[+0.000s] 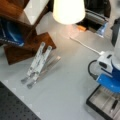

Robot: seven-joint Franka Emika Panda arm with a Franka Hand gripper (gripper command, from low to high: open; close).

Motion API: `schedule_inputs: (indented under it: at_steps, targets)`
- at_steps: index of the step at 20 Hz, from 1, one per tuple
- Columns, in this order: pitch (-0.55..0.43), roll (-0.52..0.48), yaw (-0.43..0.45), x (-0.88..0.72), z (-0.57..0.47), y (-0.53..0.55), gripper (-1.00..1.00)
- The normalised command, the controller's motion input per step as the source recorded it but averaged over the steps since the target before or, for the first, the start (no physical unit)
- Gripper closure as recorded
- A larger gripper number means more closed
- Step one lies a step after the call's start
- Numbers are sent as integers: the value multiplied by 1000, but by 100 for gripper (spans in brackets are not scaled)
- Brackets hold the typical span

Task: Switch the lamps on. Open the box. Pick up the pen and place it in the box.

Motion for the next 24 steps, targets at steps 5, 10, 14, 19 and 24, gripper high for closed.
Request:
schedule_inputs:
  at_steps: [5, 10, 14, 19, 24]
  targets:
    - [114, -38, -34, 18, 139, -324, -100]
    - [76, -9, 33, -40, 95, -523, -100]
    - [42, 28, 93, -144, 70, -640, -100]
    - [13, 40, 101, -254, 33, -625, -100]
    - [-78, 55, 62, -302, 4, -386, -100]
